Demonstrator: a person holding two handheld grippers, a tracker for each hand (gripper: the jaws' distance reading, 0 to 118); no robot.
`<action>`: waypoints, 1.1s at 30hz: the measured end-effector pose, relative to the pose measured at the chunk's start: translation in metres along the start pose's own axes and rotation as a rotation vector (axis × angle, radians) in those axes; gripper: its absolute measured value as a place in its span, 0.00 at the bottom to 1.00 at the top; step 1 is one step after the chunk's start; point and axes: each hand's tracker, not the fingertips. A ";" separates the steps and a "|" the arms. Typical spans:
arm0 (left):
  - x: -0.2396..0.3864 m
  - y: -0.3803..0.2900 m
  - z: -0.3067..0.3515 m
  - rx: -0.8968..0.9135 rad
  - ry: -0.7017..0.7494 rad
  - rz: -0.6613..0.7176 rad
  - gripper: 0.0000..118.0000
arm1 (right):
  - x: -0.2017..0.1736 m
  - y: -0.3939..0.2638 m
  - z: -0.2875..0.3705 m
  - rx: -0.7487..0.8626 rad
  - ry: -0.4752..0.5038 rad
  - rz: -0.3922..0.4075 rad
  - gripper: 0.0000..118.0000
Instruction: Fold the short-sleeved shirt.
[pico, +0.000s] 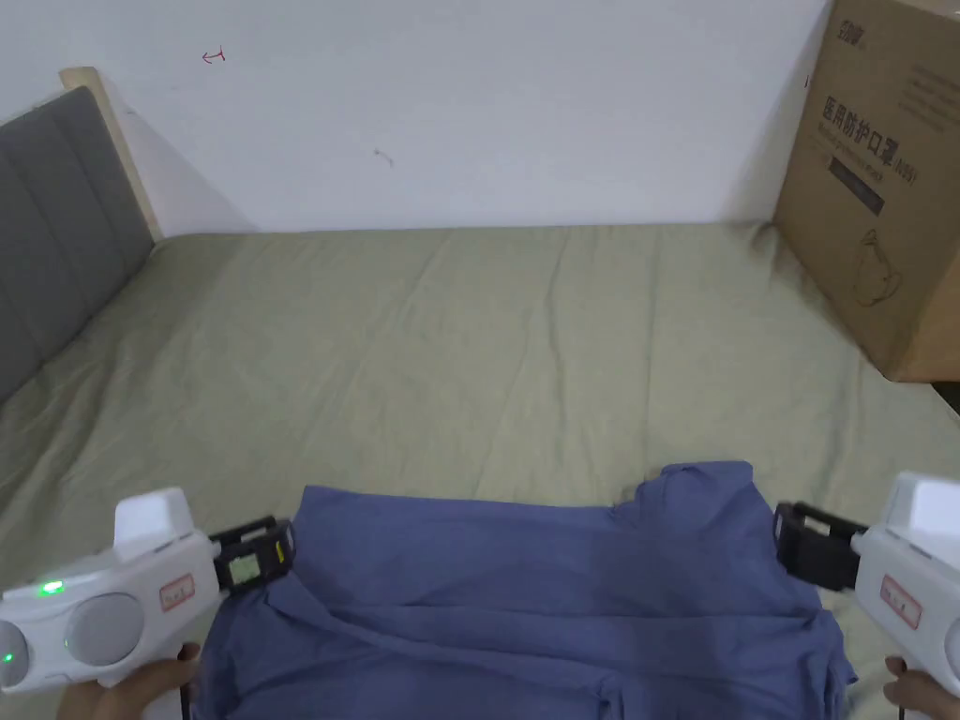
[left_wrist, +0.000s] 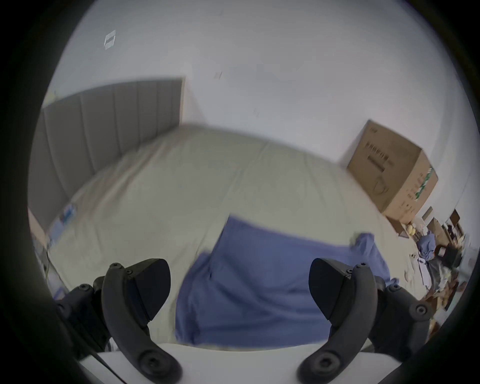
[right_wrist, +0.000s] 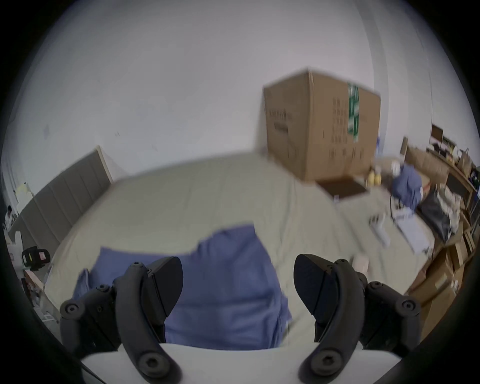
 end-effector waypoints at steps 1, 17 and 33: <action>0.010 0.006 0.008 0.051 0.001 -0.024 0.94 | -0.005 0.009 0.007 0.050 -0.006 0.010 0.77; 0.062 0.029 0.003 0.347 -0.028 -0.103 0.00 | -0.042 0.040 0.022 0.364 -0.052 0.107 0.00; 0.003 0.057 -0.203 -0.301 -0.076 0.085 0.03 | -0.035 0.046 -0.060 0.256 -0.069 0.135 0.00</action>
